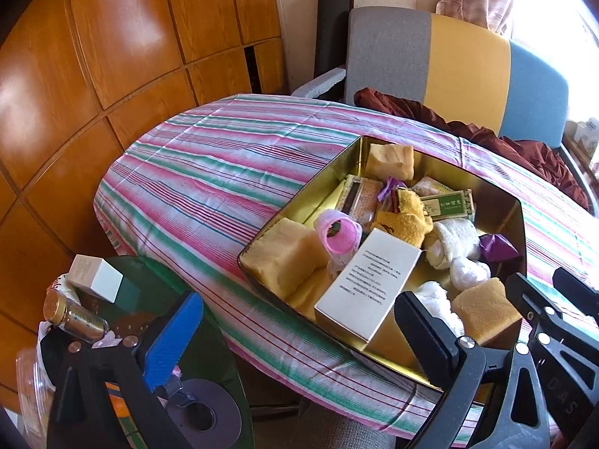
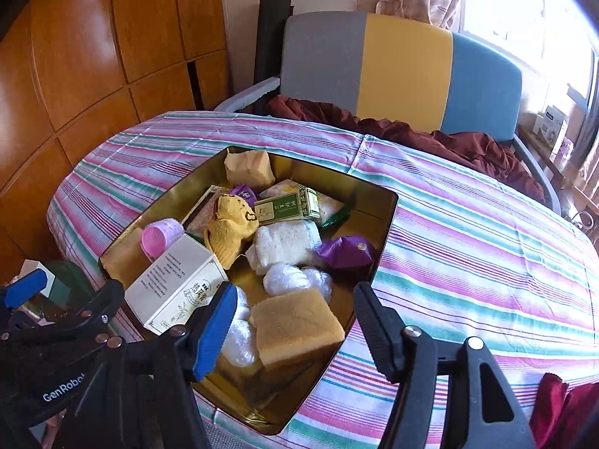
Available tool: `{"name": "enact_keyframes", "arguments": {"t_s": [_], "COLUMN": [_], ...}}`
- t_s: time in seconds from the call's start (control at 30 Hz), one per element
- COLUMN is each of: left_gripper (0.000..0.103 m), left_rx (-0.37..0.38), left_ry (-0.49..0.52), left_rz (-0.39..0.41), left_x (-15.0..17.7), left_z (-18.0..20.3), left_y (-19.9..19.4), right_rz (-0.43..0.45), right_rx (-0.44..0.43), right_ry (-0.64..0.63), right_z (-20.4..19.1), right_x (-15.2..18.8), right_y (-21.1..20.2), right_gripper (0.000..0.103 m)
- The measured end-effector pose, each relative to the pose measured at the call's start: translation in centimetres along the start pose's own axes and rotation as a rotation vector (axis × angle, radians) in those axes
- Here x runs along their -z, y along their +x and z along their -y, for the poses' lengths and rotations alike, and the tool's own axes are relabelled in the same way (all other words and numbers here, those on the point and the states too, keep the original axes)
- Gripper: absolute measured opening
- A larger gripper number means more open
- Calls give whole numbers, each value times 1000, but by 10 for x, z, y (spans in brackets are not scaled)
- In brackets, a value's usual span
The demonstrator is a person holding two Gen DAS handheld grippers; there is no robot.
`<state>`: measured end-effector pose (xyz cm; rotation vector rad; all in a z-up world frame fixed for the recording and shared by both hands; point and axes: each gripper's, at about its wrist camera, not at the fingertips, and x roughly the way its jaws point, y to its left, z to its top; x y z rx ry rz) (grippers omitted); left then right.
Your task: Organize objects
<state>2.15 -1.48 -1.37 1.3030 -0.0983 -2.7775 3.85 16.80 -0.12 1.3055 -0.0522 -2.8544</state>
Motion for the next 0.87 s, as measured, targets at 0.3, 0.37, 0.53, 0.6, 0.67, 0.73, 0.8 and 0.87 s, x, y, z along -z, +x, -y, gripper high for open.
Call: {"name": "enact_keyframes", "arguments": {"t_s": [0.3, 0.37, 0.53, 0.6, 0.67, 0.73, 0.8, 0.87], "left_gripper": [103, 103, 103, 103, 103, 103, 103, 103], "left_rx": [-9, -7, -11, -5, 3, 2, -9, -10], "left_ry": [7, 6, 7, 5, 2, -2, 1, 3], "left_rz": [15, 17, 16, 7, -5, -14, -16, -23], "left_x": [-4, -5, -5, -5, -4, -3, -2, -1], "left_z": [1, 1, 1, 0, 1, 1, 2, 3], "left_y": [-4, -5, -4, -2, 0, 2, 4, 6], "right_rz": [52, 51, 39, 41, 43, 46, 38, 31], "right_rx": [48, 59, 49, 52, 50, 52, 46, 46], "right_ry": [13, 5, 7, 7, 9, 14, 17, 24], "right_z": [2, 1, 1, 1, 1, 2, 3, 4], "right_x": [2, 2, 3, 4, 4, 5, 5, 6], "right_y": [-12, -11, -7, -7, -7, -8, -6, -4], "right_gripper": [65, 65, 65, 65, 65, 65, 65, 65]}}
